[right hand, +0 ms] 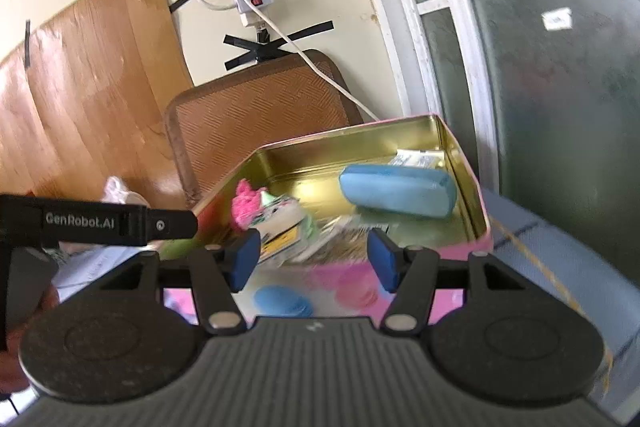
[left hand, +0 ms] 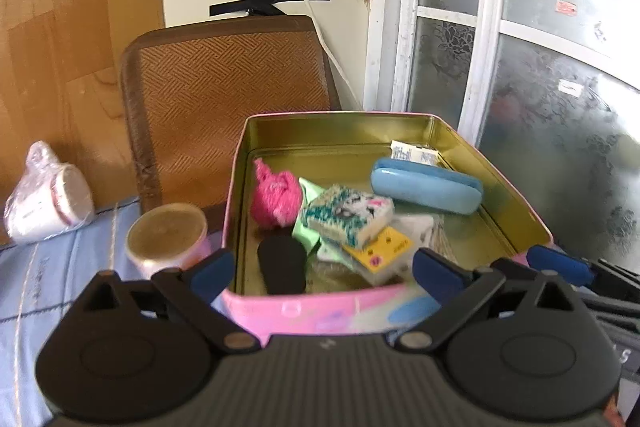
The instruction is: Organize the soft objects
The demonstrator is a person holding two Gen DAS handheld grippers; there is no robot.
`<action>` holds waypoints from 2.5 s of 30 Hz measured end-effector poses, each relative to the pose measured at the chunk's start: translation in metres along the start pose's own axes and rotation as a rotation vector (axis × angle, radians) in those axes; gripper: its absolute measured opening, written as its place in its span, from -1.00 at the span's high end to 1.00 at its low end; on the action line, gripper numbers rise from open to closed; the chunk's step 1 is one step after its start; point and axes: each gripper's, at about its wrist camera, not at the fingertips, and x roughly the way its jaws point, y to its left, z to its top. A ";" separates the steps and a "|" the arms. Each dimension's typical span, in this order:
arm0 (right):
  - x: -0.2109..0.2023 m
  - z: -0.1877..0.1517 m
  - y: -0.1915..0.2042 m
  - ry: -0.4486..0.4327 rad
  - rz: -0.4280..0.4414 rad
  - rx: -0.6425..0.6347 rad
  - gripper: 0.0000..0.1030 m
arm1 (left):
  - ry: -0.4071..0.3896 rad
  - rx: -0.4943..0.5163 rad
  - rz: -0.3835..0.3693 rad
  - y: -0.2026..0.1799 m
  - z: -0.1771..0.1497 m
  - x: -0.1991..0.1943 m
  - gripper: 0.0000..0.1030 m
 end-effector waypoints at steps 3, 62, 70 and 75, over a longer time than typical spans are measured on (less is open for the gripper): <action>-0.013 -0.005 0.006 -0.004 0.008 0.029 -0.25 | -0.002 0.000 0.006 0.000 -0.011 -0.014 -0.96; -0.029 -0.041 0.040 0.138 0.069 0.258 -0.61 | 0.103 0.090 0.164 0.016 -0.108 -0.070 -0.99; -0.043 -0.042 0.070 0.022 0.009 0.066 -0.78 | 0.021 0.029 0.223 0.033 -0.102 -0.082 -0.99; -0.051 -0.043 0.084 -0.041 -0.008 0.003 -0.79 | -0.036 -0.019 0.244 0.045 -0.100 -0.093 -0.99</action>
